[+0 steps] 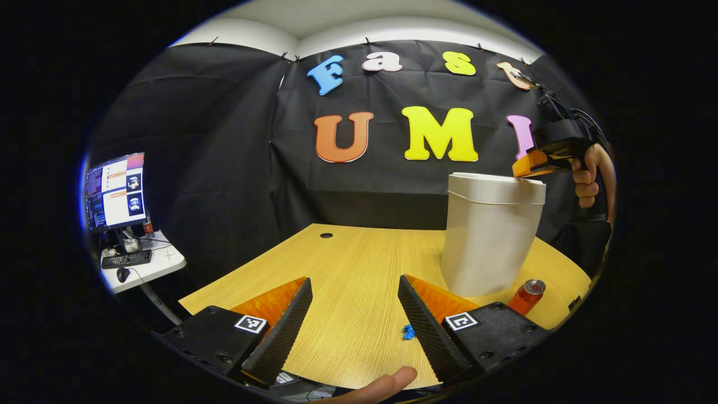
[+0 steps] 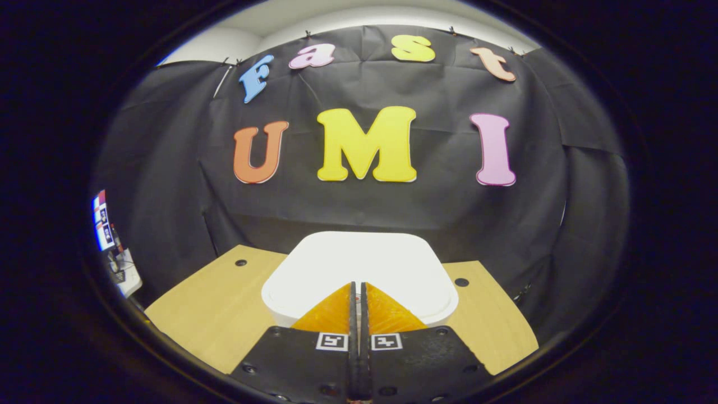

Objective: Press the lid of the desktop garbage bin to open it, pick up the crumpled paper on the desktop and throw it into the bin, then pick up the pop can on the desktop and drop it into the bin, and finally close the garbage bin lid.

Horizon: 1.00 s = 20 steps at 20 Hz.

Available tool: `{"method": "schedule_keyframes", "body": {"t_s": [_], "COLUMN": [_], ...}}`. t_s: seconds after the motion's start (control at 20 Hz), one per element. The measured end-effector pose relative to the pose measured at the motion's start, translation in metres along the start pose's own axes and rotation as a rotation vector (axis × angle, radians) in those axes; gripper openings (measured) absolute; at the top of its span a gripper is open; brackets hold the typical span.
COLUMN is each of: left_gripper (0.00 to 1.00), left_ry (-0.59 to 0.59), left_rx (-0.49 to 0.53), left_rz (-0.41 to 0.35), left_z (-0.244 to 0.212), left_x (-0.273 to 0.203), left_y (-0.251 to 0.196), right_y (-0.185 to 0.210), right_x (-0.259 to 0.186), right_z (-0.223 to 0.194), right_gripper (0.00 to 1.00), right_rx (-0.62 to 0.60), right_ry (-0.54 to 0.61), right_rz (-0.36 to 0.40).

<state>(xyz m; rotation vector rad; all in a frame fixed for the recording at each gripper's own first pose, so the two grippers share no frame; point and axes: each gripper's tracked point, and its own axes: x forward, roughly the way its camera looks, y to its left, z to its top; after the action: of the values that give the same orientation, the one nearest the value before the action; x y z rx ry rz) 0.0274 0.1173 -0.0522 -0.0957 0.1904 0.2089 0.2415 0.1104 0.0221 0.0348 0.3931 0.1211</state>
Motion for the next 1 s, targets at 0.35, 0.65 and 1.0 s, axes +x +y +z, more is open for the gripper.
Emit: {"method": "schedule_keyframes", "body": {"t_s": [0.35,0.65,1.0], "left_gripper": [0.99,0.99,0.99], "left_ry": [-0.012,0.003,0.007], "left_rx": [0.029,0.013,0.044], "left_rz": [-0.022,-0.046,-0.088], "left_z": [0.003,-0.001,-0.001], "left_x": [-0.004,-0.003,-0.006], "left_y": [-0.009,-0.011,-0.015], "right_y": [0.0,0.01,0.003], "right_x": [-0.024,-0.048,-0.074], "right_z": [0.017,0.001,-0.012], "right_gripper": [0.0,0.01,0.53], "right_rx": [-0.126,-0.114,-0.096], "right_ry": [-0.119,-0.152,-0.176], "right_rz": [-0.064,-0.036,-0.042]}}
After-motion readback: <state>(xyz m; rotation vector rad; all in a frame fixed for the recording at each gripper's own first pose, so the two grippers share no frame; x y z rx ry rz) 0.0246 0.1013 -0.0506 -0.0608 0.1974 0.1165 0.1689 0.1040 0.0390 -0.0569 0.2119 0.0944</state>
